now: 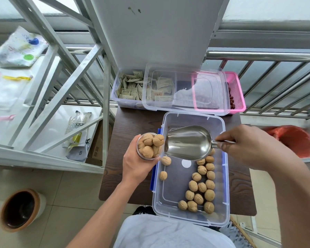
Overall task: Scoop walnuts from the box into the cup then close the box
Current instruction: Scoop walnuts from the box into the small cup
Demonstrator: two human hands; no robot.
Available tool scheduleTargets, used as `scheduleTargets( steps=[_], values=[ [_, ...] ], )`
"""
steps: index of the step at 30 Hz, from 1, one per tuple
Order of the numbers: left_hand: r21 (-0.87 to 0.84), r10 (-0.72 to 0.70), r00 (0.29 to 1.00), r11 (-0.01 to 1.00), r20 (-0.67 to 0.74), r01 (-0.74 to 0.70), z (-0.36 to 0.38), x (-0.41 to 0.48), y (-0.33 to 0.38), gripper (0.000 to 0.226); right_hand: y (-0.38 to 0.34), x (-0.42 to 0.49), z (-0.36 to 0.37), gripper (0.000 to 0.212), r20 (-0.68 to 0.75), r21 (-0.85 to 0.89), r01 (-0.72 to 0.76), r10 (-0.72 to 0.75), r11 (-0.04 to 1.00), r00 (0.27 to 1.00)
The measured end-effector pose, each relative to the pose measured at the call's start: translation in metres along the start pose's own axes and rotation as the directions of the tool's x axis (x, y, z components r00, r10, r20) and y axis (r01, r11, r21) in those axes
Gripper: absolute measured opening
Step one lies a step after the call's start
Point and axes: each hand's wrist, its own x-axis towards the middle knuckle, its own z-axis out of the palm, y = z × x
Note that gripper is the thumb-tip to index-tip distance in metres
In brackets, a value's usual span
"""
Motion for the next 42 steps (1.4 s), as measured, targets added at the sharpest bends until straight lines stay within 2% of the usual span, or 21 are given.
scheduleTargets(
  steps=[5,7,10,13,15,19,27,31,37,40,42],
  values=[
    [-0.002,0.011,1.000,1.000,0.007,-0.011,-0.001,0.001,0.000,0.082,0.010,0.002,0.004,0.021,-0.018,0.039,0.001,0.000,0.999,1.000],
    [-0.009,0.016,1.000,1.000,0.003,-0.015,-0.001,0.001,0.002,0.078,0.019,0.005,0.005,0.019,-0.023,0.104,0.001,0.001,0.995,1.000],
    [-0.019,0.007,1.000,1.000,-0.003,-0.007,-0.001,0.002,0.005,0.076,0.036,0.013,0.011,0.018,-0.033,0.306,0.018,-0.008,0.952,0.999],
    [-0.015,-0.010,1.000,1.000,-0.009,0.010,-0.002,0.003,0.005,0.078,0.040,0.020,0.035,0.021,0.000,0.551,0.043,-0.051,0.833,0.999],
    [-0.011,-0.020,1.000,1.000,-0.014,0.020,-0.002,0.004,0.006,0.081,0.031,0.022,0.059,0.020,-0.013,0.617,0.101,-0.118,0.781,0.993],
    [0.009,-0.058,0.998,0.998,-0.008,0.059,-0.002,0.006,0.008,0.086,0.014,0.023,0.096,0.023,-0.113,0.596,0.244,-0.221,0.765,0.969],
    [0.037,-0.091,0.996,0.995,-0.007,0.091,-0.004,0.007,0.008,0.084,0.014,0.031,0.121,0.023,-0.172,0.622,0.251,-0.183,0.742,0.968],
    [0.039,-0.076,0.997,0.996,0.003,0.075,-0.004,0.005,0.009,0.079,0.021,0.034,0.121,0.024,-0.190,0.703,0.231,-0.135,0.673,0.972],
    [0.020,-0.013,0.999,1.000,0.029,0.012,-0.001,0.002,0.007,0.070,0.025,0.025,0.111,0.029,-0.157,0.775,0.263,-0.227,0.575,0.961],
    [0.031,-0.002,1.000,1.000,0.023,0.001,0.000,0.003,0.007,0.068,0.028,0.023,0.104,0.031,-0.108,0.749,0.245,-0.252,0.615,0.962],
    [0.046,-0.005,1.000,0.999,0.026,0.004,-0.001,0.004,0.008,0.069,0.033,0.023,0.099,0.029,-0.090,0.724,0.214,-0.218,0.656,0.972]
  ],
)
